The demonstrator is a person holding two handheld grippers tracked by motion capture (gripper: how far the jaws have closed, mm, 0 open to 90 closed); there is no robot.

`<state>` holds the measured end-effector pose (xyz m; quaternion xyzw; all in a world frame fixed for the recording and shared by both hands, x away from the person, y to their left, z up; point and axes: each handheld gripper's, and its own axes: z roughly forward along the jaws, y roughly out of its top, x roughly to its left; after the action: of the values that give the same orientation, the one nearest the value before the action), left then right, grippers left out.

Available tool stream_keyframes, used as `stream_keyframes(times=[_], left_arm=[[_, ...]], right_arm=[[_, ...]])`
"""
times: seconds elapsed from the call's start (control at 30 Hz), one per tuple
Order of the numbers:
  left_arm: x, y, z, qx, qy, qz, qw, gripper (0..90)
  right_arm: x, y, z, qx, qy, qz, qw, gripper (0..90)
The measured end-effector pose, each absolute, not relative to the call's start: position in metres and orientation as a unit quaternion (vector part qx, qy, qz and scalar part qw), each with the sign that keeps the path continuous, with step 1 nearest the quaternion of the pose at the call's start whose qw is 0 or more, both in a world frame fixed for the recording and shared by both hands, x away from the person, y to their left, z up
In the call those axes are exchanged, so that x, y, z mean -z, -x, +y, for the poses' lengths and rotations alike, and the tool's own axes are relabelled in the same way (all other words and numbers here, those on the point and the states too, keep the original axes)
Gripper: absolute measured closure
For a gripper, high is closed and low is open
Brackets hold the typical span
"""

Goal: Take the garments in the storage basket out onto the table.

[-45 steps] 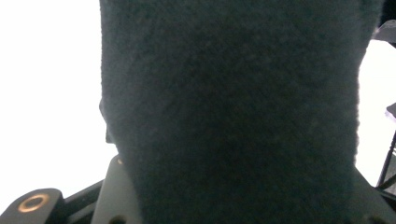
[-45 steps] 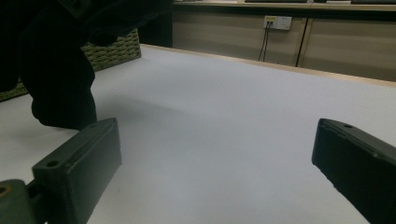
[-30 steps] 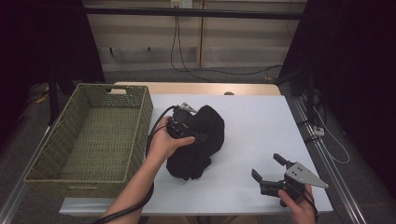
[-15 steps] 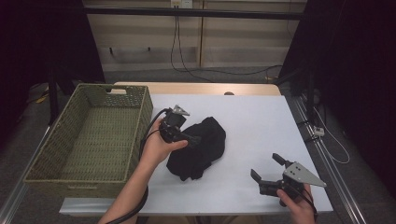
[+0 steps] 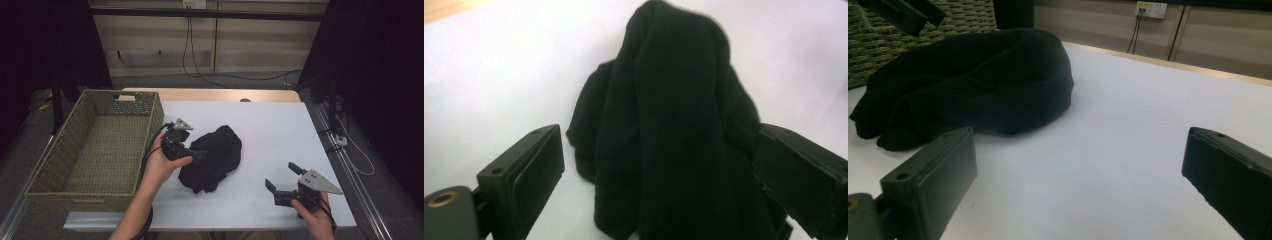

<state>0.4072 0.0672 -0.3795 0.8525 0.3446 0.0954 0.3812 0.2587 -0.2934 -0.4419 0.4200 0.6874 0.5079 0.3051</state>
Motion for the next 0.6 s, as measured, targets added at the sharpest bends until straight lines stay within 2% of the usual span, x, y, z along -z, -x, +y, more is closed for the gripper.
stream_keyframes(times=[0.27, 0.33, 0.6], left_arm=[[0.38, -0.408, 0.071, -0.102, -0.847, 0.354, 0.385, 6.5], [0.382, -0.409, 0.071, -0.105, -0.847, 0.354, 0.383, 6.5], [0.38, -0.411, 0.073, -0.106, -0.844, 0.355, 0.388, 6.1]], right_arm=[[0.44, -0.27, -0.282, -0.482, -0.427, 0.702, 0.304, 0.8], [0.441, -0.274, -0.279, -0.479, -0.433, 0.705, 0.292, 1.6], [0.434, -0.295, -0.265, -0.484, -0.426, 0.713, 0.276, 8.7]])
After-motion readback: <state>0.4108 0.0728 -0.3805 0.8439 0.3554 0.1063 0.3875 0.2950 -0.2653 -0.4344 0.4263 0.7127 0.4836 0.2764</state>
